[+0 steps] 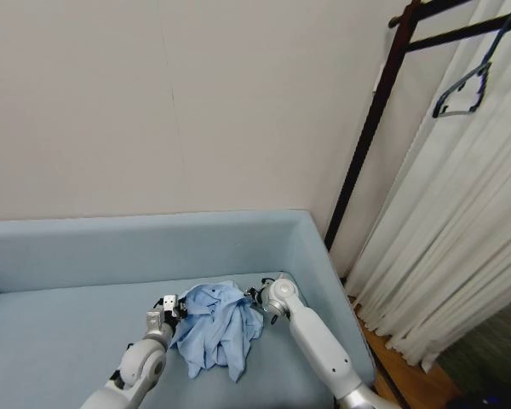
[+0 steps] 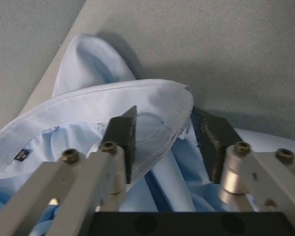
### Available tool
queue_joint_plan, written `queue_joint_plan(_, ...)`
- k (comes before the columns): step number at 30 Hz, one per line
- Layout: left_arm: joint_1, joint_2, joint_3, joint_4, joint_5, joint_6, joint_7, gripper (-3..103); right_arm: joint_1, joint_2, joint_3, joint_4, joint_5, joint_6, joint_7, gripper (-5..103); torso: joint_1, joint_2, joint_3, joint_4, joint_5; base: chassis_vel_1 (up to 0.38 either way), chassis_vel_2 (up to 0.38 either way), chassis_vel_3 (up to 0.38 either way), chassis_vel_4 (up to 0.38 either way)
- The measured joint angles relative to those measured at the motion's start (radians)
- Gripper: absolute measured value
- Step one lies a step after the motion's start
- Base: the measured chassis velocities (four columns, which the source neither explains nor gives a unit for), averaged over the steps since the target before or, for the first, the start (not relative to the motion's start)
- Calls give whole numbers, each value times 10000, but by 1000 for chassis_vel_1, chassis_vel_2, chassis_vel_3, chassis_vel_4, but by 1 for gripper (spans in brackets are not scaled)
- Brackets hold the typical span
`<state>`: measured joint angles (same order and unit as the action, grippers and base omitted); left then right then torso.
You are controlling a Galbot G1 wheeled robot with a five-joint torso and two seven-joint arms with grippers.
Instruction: Pick up the clothes from the sofa and hang them on the clothes hanger.
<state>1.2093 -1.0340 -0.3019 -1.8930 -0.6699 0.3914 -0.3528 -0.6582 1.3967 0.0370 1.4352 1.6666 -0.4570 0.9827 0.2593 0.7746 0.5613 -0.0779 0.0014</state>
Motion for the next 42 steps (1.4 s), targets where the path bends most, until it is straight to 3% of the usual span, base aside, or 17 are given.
queue_joint_plan(1,2,14,-2,-5,0,-5,12,0,10,23,-13,-72,-109,-5,-65,28,0,0,0,-1,0,0,0,0,0)
queue_joint_plan(3,6,25,-4,-12,0,-8,24,0,26,43,-17,-115,-168,-10,-108,28,0,-1,1,0,0,0,0,0,0)
queue_joint_plan(9,-3,55,-12,-22,-3,-47,76,0,40,83,-91,-171,-298,-13,-210,3,0,0,0,0,0,0,0,0,0)
queue_joint_plan(14,-59,48,2,42,-5,-76,113,0,-15,16,-262,26,-540,-7,-291,0,0,-1,1,0,0,0,0,0,0)
queue_joint_plan(17,-75,50,12,41,-8,-129,156,0,-107,-165,-529,331,-1262,8,-543,0,0,0,0,1,0,0,0,0,0)
queue_joint_plan(20,-114,129,2,-50,-23,-222,264,0,-386,-646,-1111,895,-3069,105,-1551,0,0,0,0,0,1,0,0,0,0)
queue_joint_plan(21,-114,129,2,-50,-23,-222,264,0,-386,-646,-1111,895,-3069,105,-1551,0,0,0,0,0,1,0,0,0,0)
queue_joint_plan(23,-170,263,-44,-226,-81,-359,363,0,-616,-1179,-1607,1514,-4897,382,-2801,0,0,0,0,-1,1,0,0,0,0)
queue_joint_plan(24,-170,263,-44,-226,-81,-359,363,0,-616,-1179,-1607,1514,-4897,382,-2801,0,0,0,0,-1,1,0,0,0,0)
queue_joint_plan(29,-208,696,-346,-935,-395,-464,489,0,-750,-1921,-1960,2735,-6868,984,-4036,0,0,-1,0,0,2,0,0,0,0)
queue_joint_plan(35,-125,1301,-780,-1787,-715,-466,493,0,-465,-2416,-1894,4095,-6979,1093,-3990,0,0,-1,0,1,2,0,0,0,0)
queue_joint_plan(42,-209,2215,-1368,-3400,-1504,-667,390,0,164,-3567,-1447,6076,-6205,1098,-3897,0,0,0,0,-1,1,0,0,0,0)
